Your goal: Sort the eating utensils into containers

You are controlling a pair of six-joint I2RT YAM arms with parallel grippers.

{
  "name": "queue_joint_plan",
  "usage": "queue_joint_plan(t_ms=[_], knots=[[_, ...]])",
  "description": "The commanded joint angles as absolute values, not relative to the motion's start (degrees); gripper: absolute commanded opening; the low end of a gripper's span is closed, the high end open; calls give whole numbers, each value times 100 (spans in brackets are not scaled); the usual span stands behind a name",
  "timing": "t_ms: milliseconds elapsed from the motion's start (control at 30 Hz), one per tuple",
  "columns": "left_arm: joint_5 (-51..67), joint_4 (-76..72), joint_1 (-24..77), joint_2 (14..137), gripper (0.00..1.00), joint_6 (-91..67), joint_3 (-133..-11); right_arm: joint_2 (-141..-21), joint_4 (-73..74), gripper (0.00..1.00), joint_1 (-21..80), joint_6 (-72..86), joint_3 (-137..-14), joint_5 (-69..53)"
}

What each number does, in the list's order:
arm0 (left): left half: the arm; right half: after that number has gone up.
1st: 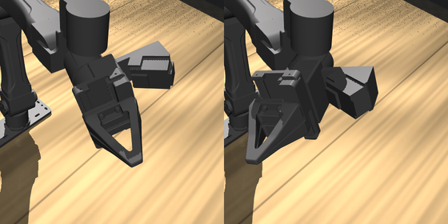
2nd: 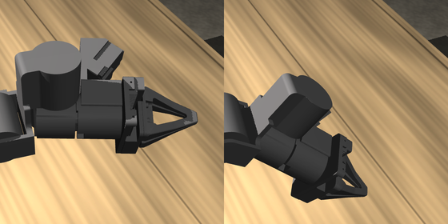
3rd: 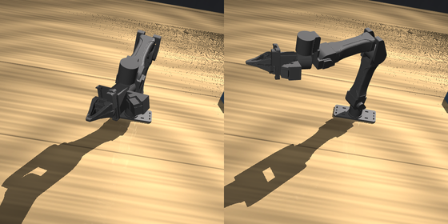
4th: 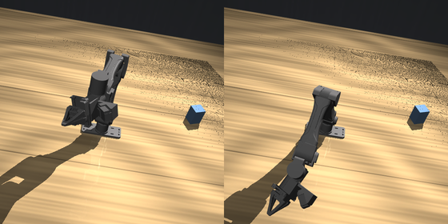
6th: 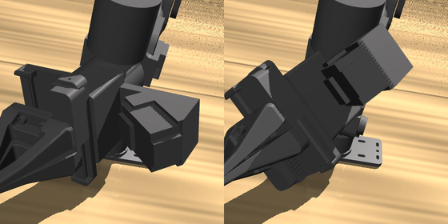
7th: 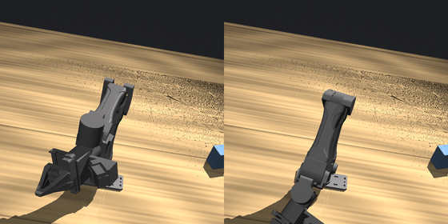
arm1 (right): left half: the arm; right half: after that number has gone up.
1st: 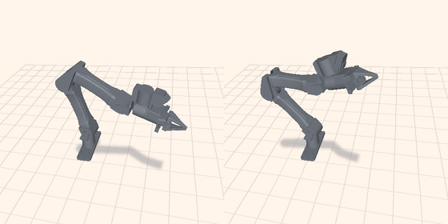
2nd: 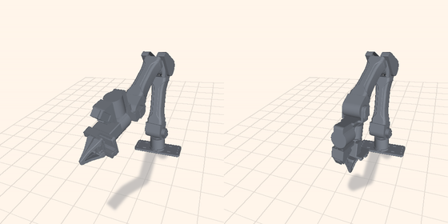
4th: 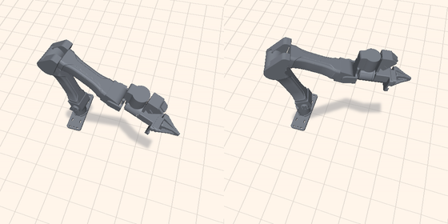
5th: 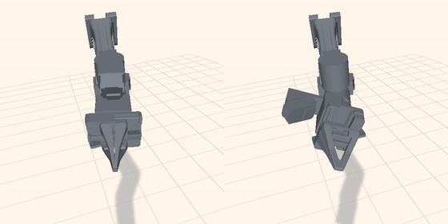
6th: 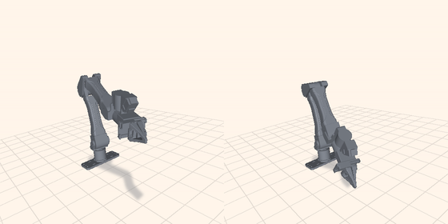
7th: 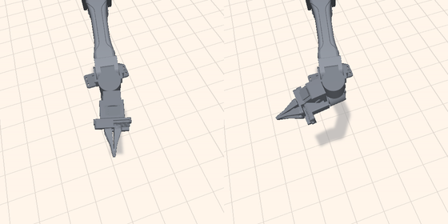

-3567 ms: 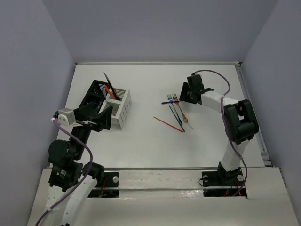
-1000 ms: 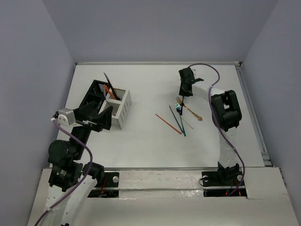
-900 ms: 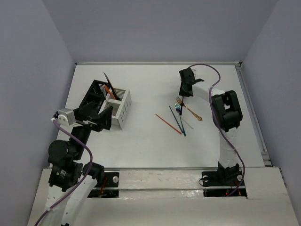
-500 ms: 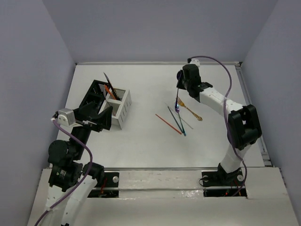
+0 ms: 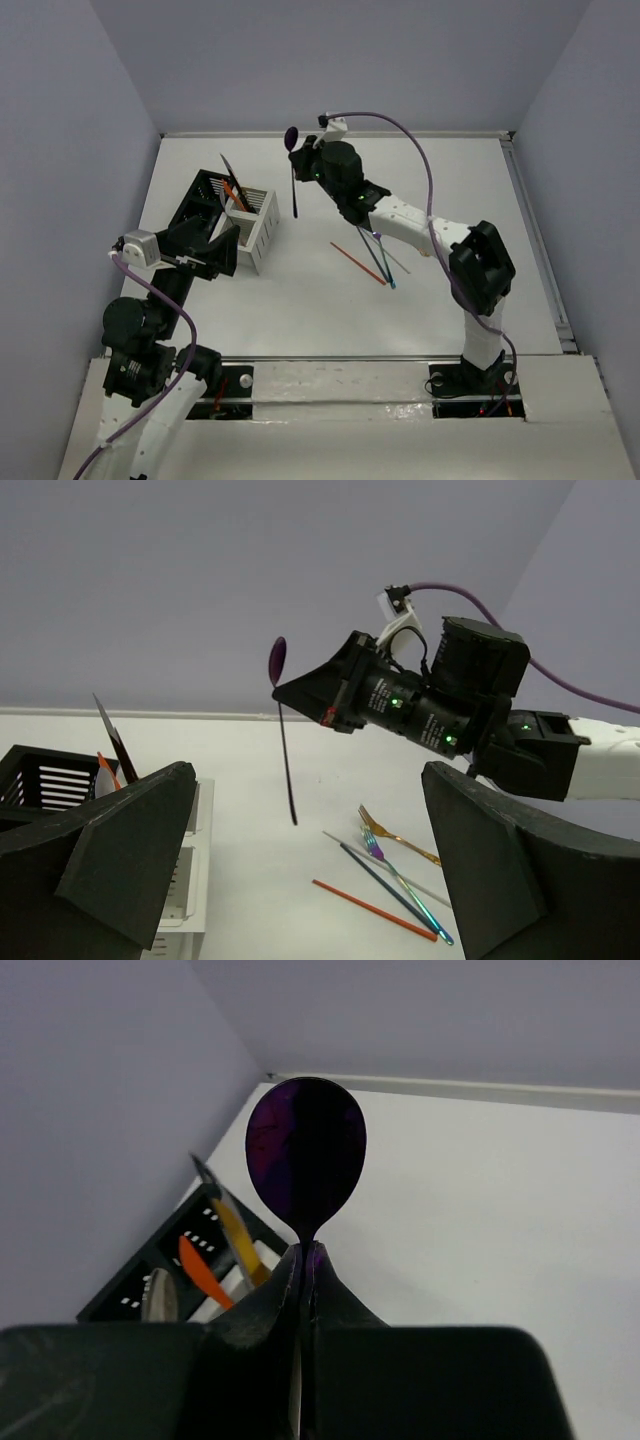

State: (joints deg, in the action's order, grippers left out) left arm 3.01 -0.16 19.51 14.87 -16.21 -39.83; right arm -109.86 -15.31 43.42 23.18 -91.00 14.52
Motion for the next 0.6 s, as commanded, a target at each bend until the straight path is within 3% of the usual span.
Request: queue_joint_plan(t_ms=[0,567], knots=[[422,-316,1978,1485,99,-1661,-3973,-11450,-2549,0,4824,2031,-9913,1310],[387,-308,1978,1432,99,-1652,-3981,-12937,-2813,0,5458,1266,-11417,1046]])
